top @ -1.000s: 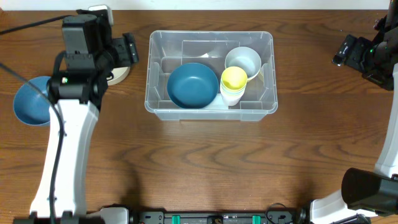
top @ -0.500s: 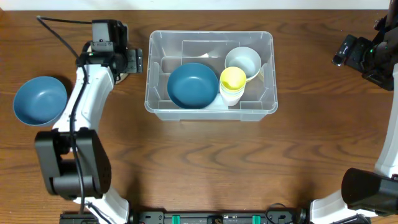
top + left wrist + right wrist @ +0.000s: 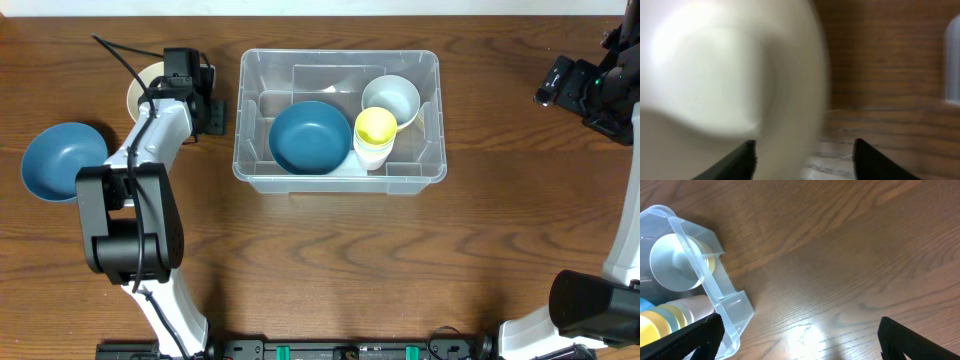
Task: Pack container
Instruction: 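Move the left gripper to the cream bowl and grasp its rim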
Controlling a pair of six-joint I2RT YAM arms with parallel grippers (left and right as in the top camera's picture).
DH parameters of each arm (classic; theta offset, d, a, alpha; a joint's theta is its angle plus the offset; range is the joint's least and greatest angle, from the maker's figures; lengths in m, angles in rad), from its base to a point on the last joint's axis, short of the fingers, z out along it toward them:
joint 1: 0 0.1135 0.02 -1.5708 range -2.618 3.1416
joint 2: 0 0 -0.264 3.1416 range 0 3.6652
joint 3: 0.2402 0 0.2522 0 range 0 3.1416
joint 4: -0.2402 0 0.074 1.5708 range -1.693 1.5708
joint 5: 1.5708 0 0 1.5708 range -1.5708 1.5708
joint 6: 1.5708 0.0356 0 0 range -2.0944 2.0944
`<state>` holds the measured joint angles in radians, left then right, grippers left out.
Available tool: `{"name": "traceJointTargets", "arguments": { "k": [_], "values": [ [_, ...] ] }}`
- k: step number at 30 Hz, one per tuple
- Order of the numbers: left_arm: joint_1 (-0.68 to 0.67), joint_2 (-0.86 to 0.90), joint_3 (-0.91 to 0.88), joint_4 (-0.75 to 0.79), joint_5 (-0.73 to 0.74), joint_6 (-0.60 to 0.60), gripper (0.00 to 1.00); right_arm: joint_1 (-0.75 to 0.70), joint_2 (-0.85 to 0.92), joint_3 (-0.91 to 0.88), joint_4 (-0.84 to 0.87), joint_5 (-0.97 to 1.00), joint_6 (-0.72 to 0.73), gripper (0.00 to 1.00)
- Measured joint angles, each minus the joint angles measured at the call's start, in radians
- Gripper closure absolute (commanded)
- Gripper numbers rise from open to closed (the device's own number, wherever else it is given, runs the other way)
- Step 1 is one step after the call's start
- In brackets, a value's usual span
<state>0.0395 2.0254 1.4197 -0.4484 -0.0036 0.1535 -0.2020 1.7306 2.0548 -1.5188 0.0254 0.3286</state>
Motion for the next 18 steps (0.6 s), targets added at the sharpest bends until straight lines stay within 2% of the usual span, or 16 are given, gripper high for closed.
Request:
{"name": "traceJointTargets", "arguments": {
  "k": [7, 14, 18],
  "values": [
    [0.012, 0.009, 0.000, 0.004, -0.004, 0.005, 0.93, 0.000, 0.000, 0.000, 0.000, 0.000, 0.000, 0.01],
    [0.012, -0.014, 0.000, -0.008, -0.007, -0.010, 0.94, 0.000, 0.000, 0.000, 0.000, 0.000, 0.000, 0.01],
    [0.012, -0.103, -0.006, -0.016, -0.002, -0.023, 0.94, 0.000, 0.000, 0.000, 0.000, 0.000, 0.000, 0.01]
  ]
}}
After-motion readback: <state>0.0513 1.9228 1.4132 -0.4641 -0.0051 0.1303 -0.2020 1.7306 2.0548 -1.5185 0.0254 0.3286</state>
